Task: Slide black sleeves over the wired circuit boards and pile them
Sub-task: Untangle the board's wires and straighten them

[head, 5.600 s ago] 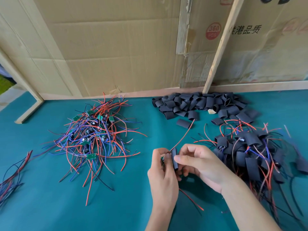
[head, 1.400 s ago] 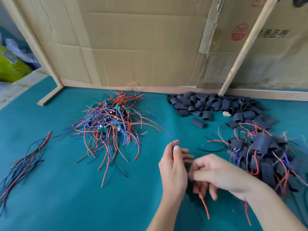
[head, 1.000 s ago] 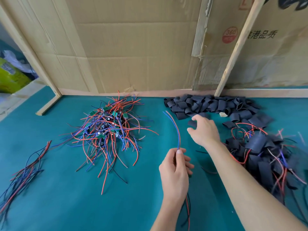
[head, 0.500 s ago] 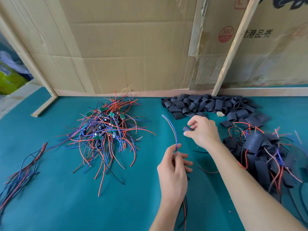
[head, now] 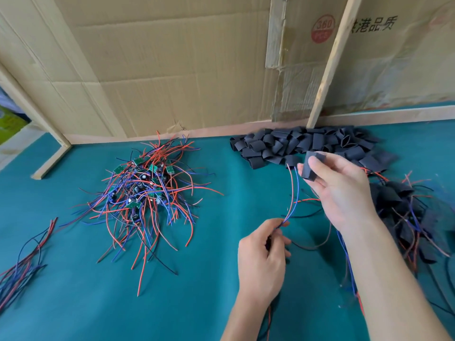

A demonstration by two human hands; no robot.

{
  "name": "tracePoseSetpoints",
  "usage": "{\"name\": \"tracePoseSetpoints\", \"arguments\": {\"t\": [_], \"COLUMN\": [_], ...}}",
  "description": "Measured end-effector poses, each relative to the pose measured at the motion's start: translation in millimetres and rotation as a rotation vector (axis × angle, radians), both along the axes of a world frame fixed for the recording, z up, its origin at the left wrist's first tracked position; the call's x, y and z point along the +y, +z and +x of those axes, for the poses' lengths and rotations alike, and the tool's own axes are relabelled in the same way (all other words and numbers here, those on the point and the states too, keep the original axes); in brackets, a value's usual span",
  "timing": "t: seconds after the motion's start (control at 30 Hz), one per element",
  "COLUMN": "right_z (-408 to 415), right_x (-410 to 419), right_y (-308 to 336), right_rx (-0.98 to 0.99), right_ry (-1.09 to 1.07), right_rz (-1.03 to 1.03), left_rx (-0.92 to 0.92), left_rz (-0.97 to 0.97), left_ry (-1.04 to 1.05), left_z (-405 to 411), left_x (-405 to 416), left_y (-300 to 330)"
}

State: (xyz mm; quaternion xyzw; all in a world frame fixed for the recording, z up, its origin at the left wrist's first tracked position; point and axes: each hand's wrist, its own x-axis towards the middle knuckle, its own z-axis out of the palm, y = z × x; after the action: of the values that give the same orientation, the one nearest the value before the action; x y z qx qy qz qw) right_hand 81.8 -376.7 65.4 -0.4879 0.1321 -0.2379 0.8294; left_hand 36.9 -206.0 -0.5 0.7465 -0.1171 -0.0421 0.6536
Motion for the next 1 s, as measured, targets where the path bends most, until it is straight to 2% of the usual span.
{"name": "tracePoseSetpoints", "arguments": {"t": [0.17, 0.33, 0.5, 0.83, 1.0], "right_z": [0, -1, -2, -7, -12], "right_x": [-1, 4, 8, 4, 10], "right_y": [1, 4, 11, 11, 1], "right_rx": [-0.026, -0.030, -0.040, 0.017, 0.052], "right_ry": [-0.008, -0.007, 0.028, 0.017, 0.168], "right_rz": [0.126, 0.081, 0.127, -0.051, -0.098], "left_rx": [-0.046, -0.080, -0.106, -0.102, -0.063], "left_rz": [0.054, 0.103, 0.128, 0.118, 0.024], "left_ry": [-0.024, -0.033, -0.031, -0.019, 0.036], "left_z": [0, -2, -2, -1, 0], "left_x": [-1, -2, -3, -3, -2], "left_y": [-2, 1, 2, 1, 0]}}
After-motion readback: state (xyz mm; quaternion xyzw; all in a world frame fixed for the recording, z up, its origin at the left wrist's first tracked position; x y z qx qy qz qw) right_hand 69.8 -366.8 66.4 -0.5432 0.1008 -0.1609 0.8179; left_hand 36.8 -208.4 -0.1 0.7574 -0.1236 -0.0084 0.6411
